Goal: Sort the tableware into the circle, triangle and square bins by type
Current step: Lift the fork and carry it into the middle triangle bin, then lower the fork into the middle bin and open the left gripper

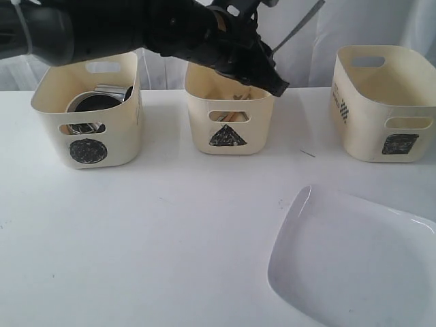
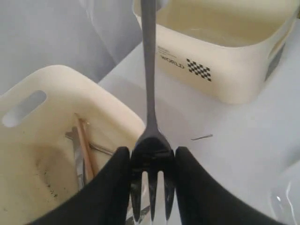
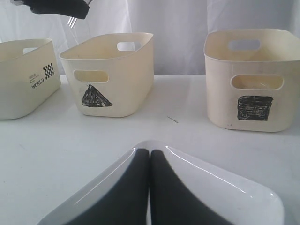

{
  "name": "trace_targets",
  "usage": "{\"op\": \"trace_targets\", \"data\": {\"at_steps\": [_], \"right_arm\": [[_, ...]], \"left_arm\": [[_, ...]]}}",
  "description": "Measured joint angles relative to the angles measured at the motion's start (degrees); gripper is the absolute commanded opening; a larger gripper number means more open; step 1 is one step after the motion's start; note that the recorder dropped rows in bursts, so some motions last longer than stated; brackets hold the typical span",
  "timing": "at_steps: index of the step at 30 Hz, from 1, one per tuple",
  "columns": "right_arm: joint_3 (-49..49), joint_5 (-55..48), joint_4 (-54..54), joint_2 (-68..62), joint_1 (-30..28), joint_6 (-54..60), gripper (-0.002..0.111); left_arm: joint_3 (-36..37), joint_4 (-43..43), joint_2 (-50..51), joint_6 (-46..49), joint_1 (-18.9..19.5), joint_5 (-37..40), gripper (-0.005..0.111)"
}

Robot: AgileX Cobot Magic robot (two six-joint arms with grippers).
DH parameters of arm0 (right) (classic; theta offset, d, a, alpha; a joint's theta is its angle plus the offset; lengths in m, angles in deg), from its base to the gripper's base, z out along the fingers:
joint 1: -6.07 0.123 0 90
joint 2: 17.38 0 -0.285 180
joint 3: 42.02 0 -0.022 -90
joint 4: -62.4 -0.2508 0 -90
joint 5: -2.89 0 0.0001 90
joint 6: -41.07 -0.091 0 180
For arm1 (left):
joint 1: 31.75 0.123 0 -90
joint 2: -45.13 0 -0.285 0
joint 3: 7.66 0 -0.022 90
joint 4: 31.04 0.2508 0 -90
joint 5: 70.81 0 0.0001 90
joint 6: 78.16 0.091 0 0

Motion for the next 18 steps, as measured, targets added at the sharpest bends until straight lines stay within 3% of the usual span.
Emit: {"op": "trace_targets", "data": {"at_steps": [6, 18], "right_arm": [[0.00, 0.00, 0.00, 0.00, 0.00, 0.00, 0.000], [0.00, 0.00, 0.00, 0.00, 0.00, 0.00, 0.000]], "left_arm": [[0.00, 0.69, 2.81, -3.36, 4.01, -5.16, 0.000], [-0.94, 0.83, 8.61, -4.47, 6.09, -11.47, 0.000]]}}
